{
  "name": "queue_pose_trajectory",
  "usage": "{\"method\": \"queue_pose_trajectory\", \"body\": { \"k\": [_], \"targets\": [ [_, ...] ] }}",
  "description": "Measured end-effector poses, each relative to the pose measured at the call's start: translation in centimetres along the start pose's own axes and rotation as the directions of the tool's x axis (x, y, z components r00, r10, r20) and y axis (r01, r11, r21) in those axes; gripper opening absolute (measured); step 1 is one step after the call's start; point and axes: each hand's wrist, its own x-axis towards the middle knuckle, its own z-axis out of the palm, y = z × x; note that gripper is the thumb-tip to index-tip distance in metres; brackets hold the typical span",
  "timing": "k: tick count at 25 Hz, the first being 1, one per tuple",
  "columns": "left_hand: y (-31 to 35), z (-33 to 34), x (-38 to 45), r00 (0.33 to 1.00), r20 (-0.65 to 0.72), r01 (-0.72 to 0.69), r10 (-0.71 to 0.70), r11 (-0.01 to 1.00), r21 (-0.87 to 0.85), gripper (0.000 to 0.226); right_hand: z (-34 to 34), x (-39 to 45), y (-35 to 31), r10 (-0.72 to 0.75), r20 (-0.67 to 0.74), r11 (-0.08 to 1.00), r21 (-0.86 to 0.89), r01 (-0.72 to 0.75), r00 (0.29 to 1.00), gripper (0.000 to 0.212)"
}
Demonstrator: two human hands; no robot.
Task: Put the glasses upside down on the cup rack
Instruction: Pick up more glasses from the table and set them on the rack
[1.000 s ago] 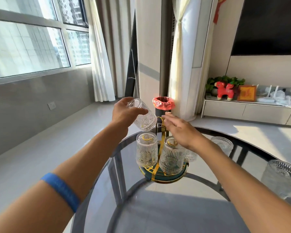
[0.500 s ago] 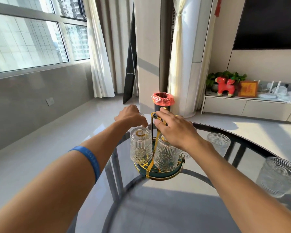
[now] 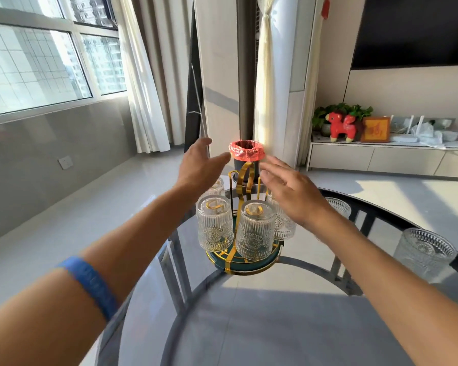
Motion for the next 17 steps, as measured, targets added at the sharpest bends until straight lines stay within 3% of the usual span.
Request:
{"method": "queue_pose_trajectory", "body": {
  "k": [1,3,6,8,12,14,17],
  "targets": [
    [0.3,0.0,-2.0,0.988,-0.086,-0.132,0.131,0.991,-0.011,0.049,-0.5,-1.6,0.8,0.018,-0.067,0.999,0.042,-0.015,0.998,0.043],
    [0.4,1.2,-6.7,0.899,-0.149,-0.416,0.412,0.91,0.004,0.034,-1.4,-5.4,3.1,0.093,-0.124,0.995,0.048,-0.087,0.988,0.033],
    [0.4,5.7,-13.7,0.76,0.071,-0.648,0.646,0.762,0.013,0.032,-2.9,-11.3,7.5,0.299,-0.107,0.953,-0.007,-0.302,0.948,0.02],
    [-0.1,9.8,-16.8,0.722,0.253,-0.665,0.644,0.746,0.0,0.037,-3.5,-14.6,10.3,0.411,-0.116,0.906,-0.053,-0.419,0.904,0.017],
    [-3.0,16.9,-18.8,0.719,0.58,-0.565,0.383,0.808,0.166,0.058,-5.1,-19.5,15.5,0.549,-0.186,0.818,-0.083,-0.569,0.815,0.011],
    [-5.2,18.8,-18.9,0.72,0.646,-0.543,0.253,0.786,0.296,0.065,-6.5,-20.5,17.7,0.646,-0.298,0.736,0.003,-0.676,0.702,0.014],
    [-7.1,20.1,-19.3,0.735,0.635,-0.55,0.239,0.758,0.351,0.07,-7.8,-20.1,20.0,0.722,-0.497,0.652,0.258,-0.713,0.481,0.046]
  ]
}}
